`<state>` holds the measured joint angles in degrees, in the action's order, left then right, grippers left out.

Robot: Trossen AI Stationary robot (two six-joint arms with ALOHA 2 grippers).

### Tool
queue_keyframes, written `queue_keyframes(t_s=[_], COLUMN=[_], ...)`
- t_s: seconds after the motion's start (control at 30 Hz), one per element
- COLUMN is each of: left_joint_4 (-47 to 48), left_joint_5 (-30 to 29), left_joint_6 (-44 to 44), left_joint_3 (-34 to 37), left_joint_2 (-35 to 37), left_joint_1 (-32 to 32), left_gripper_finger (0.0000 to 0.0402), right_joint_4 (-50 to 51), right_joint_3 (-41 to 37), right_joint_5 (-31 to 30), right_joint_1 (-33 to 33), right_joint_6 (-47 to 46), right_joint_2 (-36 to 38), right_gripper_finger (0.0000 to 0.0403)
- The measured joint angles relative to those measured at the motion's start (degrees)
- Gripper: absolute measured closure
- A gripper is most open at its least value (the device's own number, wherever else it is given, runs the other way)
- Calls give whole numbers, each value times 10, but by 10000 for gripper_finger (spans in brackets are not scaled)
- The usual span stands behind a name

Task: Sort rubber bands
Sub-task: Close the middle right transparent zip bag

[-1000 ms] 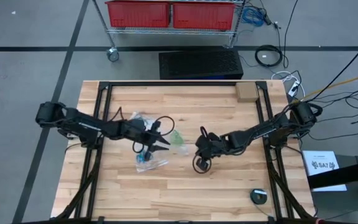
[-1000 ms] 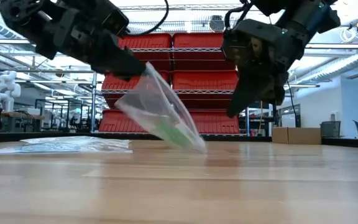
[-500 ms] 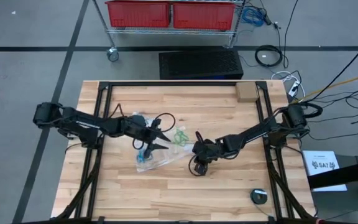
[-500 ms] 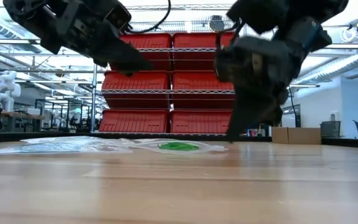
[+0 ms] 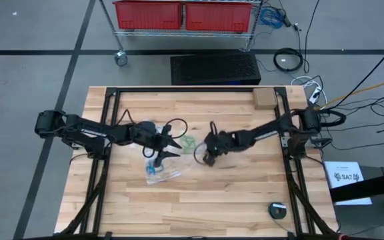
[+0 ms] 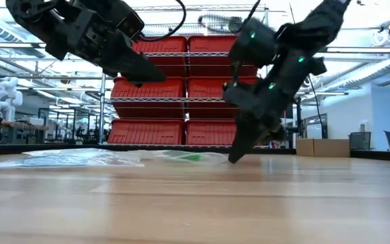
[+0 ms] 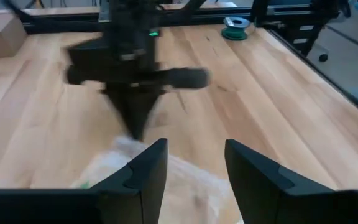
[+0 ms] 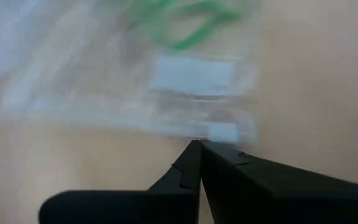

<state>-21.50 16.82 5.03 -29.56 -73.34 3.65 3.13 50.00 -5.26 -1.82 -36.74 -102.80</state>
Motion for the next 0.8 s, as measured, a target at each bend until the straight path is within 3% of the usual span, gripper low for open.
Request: queue_keyframes(t_s=[0.17, 0.37, 0.43, 0.57, 0.8], left_joint_4=[4, 94, 125, 129, 125], left_joint_5=[-27, -108, -137, -132, -121], left_joint_6=[18, 18, 18, 18, 19], left_joint_3=[0, 0, 0, 1, 1], left_joint_2=[0, -1, -6, -23, -31], left_joint_1=[17, 61, 77, 106, 126], left_gripper_finger=[233, 233, 233, 233, 233], right_joint_4=[5, 15, 15, -17, -67], right_joint_3=[-1, -2, -2, 0, -1], right_joint_5=[-76, -74, -47, 62, 67], right_joint_1=[73, 101, 91, 40, -59], right_joint_6=[62, 110, 122, 120, 59], right_joint_2=[3, 43, 61, 71, 24], right_gripper_finger=[403, 403, 403, 403, 403])
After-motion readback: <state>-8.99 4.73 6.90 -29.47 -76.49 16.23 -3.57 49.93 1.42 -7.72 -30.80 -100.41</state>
